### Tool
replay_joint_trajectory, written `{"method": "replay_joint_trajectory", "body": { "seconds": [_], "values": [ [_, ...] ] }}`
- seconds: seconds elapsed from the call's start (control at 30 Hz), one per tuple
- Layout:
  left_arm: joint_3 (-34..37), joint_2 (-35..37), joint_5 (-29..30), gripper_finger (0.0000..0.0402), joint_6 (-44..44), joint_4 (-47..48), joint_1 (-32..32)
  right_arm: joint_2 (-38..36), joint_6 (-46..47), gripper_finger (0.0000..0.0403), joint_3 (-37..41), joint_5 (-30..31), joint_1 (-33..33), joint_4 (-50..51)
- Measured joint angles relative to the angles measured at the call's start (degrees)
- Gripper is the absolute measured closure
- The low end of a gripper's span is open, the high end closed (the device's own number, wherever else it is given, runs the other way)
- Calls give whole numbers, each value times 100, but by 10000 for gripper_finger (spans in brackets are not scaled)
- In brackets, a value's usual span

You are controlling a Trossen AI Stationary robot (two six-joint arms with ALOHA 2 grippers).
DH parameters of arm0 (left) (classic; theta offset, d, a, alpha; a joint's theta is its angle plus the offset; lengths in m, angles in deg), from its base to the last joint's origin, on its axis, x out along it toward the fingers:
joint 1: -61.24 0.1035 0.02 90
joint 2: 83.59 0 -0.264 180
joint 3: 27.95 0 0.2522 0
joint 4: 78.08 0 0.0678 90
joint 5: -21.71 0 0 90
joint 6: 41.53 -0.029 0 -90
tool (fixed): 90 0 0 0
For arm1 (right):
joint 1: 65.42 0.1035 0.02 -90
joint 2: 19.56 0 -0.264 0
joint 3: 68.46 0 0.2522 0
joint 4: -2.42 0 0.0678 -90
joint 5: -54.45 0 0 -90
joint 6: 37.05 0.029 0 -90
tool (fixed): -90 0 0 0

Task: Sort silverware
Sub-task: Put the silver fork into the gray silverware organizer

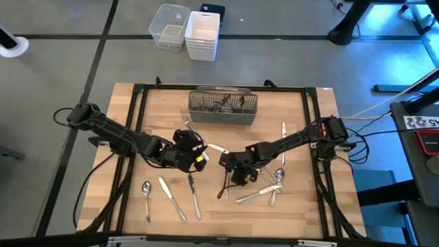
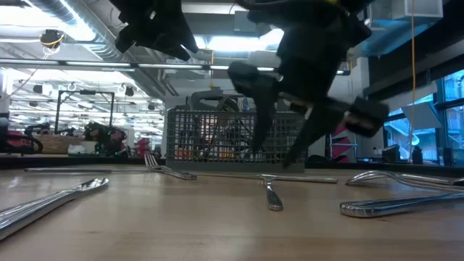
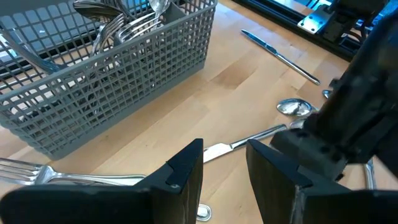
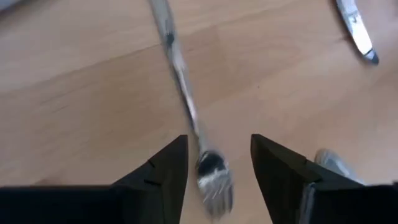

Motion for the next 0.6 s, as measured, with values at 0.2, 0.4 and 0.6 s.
{"method": "replay_joint_trajectory", "body": {
  "seconds": [0.2, 0.4, 0.6],
  "values": [
    [0, 2, -3, 286, 0, -12, 0, 265, -353, 226, 0, 184, 0, -83],
    [0, 2, -2, 286, 0, -9, 0, 465, -353, 242, -31, 406, 0, 27],
    [0, 2, -1, 286, 15, -5, 0, 480, 135, 318, -79, 479, 7, 372]
  ]
}}
